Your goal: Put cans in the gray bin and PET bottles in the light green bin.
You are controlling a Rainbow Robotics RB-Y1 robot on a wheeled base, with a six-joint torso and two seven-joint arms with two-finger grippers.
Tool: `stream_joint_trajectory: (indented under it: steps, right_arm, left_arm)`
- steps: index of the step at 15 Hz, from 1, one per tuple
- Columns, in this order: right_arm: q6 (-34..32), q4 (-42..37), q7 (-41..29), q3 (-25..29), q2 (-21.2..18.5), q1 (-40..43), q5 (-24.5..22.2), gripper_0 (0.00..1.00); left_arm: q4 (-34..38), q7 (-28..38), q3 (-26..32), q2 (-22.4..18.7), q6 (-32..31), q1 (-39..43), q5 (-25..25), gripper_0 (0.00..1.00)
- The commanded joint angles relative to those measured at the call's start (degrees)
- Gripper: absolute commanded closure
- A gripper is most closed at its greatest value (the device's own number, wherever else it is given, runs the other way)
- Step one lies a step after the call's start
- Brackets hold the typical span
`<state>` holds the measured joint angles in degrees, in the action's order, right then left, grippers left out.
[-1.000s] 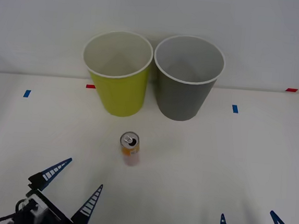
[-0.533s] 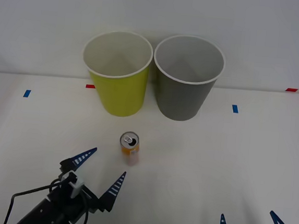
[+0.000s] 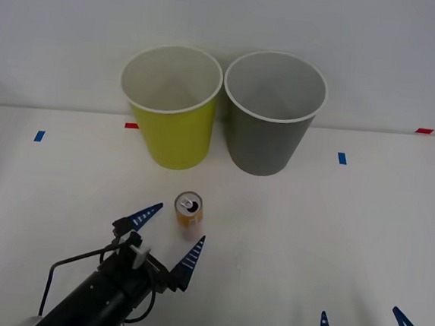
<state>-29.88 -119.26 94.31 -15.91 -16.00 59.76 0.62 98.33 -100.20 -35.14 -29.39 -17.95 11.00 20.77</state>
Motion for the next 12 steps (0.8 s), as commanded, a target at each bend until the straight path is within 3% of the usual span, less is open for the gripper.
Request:
stream_joint_trajectory:
  steps: [1, 6, 7, 8, 9, 10, 12]
  right_arm:
    - [0.0, 0.0, 0.0, 0.0, 0.0, 0.0, -0.01, 0.0]
    - [0.0, 0.0, 0.0, 0.0, 0.0, 0.0, -0.01, 0.0]
    - [0.0, 0.0, 0.0, 0.0, 0.0, 0.0, -0.01, 0.0]
    - [0.0, 0.0, 0.0, 0.0, 0.0, 0.0, -0.01, 0.0]
    - [0.0, 0.0, 0.0, 0.0, 0.0, 0.0, -0.01, 0.0]
    - [0.0, 0.0, 0.0, 0.0, 0.0, 0.0, -0.01, 0.0]
    - [0.0, 0.0, 0.0, 0.0, 0.0, 0.0, -0.01, 0.0]
  left_arm:
    - [-2.09, -0.26, 0.07, 1.79, 0.72, -3.44, -0.03, 0.0]
    - [-3.15, -0.52, 0.43, 5.75, 1.69, -5.46, 0.14, 0.0]
    - [-3.15, -0.7, 0.43, 5.92, 1.78, -5.46, -0.12, 0.15]
    - [-3.15, -0.78, 0.43, 5.92, 1.78, -5.46, -0.21, 0.65]
    - [-3.15, -0.87, 0.43, 5.92, 1.78, -5.46, -0.3, 0.94]
    - [-3.15, -0.87, 0.43, 5.92, 1.78, -5.46, -0.3, 1.0]
    - [-3.15, -0.87, 0.43, 5.75, 1.69, -5.38, -0.3, 0.99]
